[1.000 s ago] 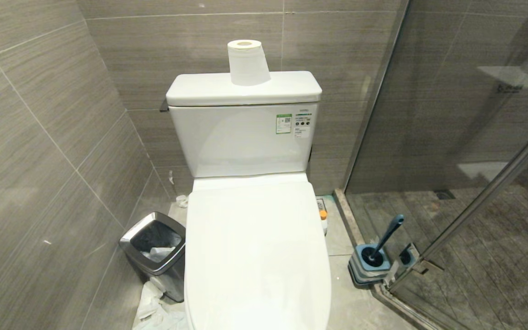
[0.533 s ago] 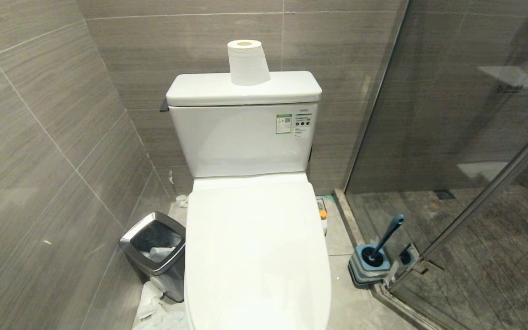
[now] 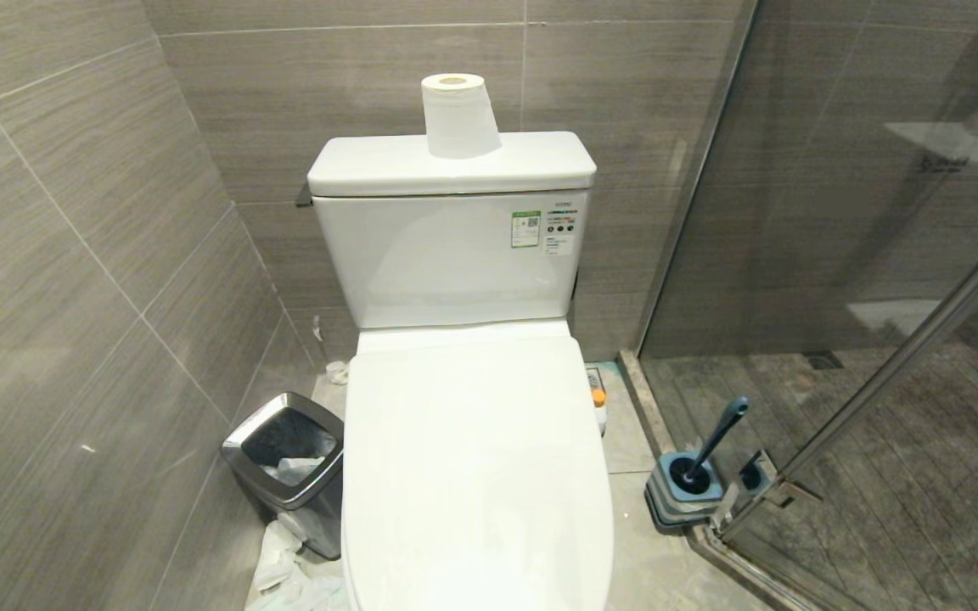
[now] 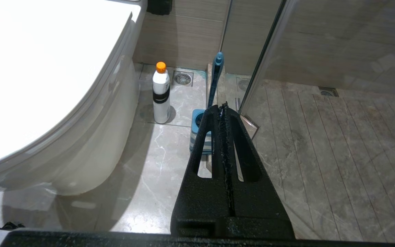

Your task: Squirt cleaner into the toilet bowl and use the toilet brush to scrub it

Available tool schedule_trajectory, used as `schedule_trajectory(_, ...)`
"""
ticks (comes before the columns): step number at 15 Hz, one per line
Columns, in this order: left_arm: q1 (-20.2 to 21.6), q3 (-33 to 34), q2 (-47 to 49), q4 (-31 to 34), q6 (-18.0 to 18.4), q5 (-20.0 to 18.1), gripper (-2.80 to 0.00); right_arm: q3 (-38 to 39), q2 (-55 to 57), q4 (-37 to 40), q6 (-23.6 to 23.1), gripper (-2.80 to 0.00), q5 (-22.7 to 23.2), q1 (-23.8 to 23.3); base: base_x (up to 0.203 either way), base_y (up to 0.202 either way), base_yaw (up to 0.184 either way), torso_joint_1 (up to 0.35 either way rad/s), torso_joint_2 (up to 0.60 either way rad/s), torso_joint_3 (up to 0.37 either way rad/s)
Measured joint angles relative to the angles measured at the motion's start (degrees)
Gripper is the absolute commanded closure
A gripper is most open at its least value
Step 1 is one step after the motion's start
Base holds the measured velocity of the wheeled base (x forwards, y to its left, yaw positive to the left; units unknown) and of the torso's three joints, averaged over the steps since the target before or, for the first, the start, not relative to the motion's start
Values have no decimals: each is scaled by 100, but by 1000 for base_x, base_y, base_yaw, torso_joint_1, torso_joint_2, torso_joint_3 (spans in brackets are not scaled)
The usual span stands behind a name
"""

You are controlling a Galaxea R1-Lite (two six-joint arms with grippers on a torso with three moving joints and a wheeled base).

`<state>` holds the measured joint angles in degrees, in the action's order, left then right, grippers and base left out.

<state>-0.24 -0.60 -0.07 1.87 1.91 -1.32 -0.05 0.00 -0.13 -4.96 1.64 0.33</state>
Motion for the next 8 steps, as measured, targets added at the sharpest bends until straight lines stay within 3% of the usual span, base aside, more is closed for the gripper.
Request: schedule_trajectory(8, 2, -2, 0, -2, -35, 11, 0, 0, 0, -2, 0, 0, -3, 0, 0, 0, 0, 0, 0, 0)
